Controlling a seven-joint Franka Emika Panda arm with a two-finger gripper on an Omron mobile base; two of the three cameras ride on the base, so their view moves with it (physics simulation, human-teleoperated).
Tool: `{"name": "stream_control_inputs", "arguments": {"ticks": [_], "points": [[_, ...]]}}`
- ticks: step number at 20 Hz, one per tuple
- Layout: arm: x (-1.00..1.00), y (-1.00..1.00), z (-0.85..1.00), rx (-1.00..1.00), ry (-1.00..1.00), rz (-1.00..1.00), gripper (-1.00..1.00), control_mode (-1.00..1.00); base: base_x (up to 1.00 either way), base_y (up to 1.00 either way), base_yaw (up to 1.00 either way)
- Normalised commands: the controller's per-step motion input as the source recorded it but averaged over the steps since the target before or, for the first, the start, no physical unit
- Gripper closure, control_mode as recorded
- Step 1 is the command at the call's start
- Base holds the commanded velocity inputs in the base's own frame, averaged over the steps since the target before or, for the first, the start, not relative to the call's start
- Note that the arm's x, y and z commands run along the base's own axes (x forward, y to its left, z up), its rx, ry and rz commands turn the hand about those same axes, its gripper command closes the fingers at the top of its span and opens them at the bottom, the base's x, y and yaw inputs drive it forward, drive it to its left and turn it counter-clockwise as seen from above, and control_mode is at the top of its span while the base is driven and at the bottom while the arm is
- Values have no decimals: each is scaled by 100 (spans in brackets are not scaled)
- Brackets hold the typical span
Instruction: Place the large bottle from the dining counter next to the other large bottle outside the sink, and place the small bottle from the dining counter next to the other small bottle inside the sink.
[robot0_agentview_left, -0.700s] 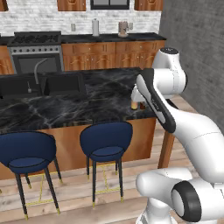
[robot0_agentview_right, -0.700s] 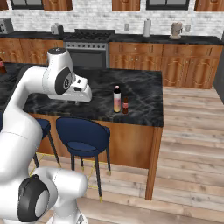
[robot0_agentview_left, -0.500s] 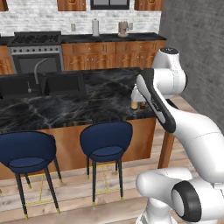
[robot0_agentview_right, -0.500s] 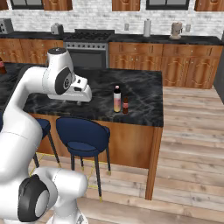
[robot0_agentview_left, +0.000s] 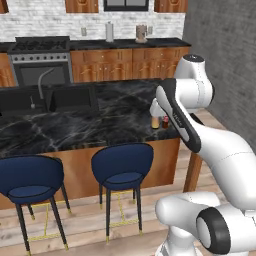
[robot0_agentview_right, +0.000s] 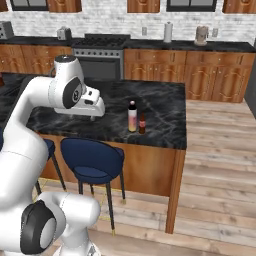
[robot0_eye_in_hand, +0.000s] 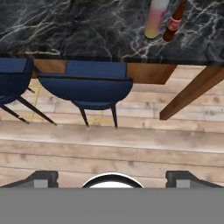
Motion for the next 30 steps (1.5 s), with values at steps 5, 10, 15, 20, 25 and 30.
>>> {"name": "stream_control_inputs", "arguments": {"ticks": [5, 10, 15, 20, 25, 30], "points": [[0, 0, 0, 0, 0, 0, -100, 100, 40, -7, 0], [0, 0, 0, 0, 0, 0, -100, 100, 43, -6, 0], [0, 0, 0, 0, 0, 0, -100, 100, 43, -4, 0], [0, 0, 0, 0, 0, 0, -100, 100, 43, -3, 0], [0, 0, 0, 0, 0, 0, -100, 100, 37, 0, 0], [0, 0, 0, 0, 0, 0, -100, 100, 35, -1, 0]]}}
